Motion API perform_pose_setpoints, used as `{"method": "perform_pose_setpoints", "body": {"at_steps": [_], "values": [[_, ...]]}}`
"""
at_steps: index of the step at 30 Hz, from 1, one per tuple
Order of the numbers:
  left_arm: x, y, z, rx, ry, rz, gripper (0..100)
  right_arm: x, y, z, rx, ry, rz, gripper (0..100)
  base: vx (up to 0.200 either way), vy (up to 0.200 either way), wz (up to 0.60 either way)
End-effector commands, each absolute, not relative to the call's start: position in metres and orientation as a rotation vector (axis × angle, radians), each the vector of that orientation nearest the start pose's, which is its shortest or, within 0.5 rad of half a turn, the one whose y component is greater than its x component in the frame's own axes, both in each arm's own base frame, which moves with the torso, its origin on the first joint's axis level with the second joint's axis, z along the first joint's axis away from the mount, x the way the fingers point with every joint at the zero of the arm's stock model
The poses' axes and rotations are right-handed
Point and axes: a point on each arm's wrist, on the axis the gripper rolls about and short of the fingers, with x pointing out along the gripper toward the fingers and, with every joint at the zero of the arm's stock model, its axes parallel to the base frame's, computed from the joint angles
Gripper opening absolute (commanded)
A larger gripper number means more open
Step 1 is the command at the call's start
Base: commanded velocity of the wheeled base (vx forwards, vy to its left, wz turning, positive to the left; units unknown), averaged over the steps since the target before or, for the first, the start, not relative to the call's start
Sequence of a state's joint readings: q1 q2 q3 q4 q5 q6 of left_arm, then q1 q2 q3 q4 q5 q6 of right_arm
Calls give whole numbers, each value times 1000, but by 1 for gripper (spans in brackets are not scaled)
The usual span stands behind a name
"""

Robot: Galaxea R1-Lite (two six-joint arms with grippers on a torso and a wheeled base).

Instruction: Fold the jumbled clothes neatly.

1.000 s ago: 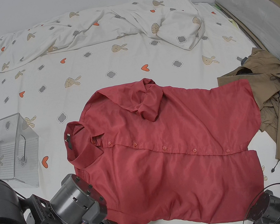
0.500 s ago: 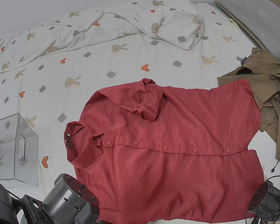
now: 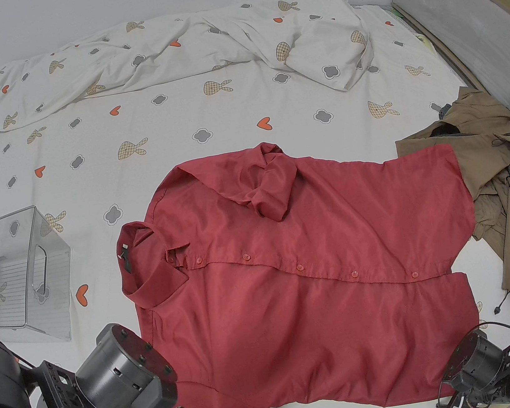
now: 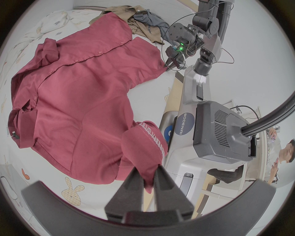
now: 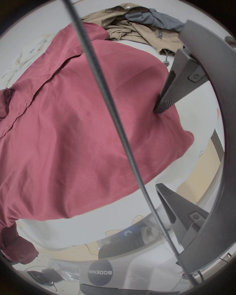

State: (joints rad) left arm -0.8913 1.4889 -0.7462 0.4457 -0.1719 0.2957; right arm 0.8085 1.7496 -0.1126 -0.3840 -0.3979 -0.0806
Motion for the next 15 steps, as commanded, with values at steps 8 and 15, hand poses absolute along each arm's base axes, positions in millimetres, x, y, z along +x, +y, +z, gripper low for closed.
{"method": "perform_pose_setpoints", "body": {"at_steps": [8, 15], "values": [[113, -147, 132, 692, 1073, -1106, 0, 88, 81, 32, -751, 975, 418, 0, 0, 0, 0], [102, -144, 120, 734, 1127, -1134, 0, 67, 64, 49, -698, 917, 553, 0, 0, 0, 0]]}}
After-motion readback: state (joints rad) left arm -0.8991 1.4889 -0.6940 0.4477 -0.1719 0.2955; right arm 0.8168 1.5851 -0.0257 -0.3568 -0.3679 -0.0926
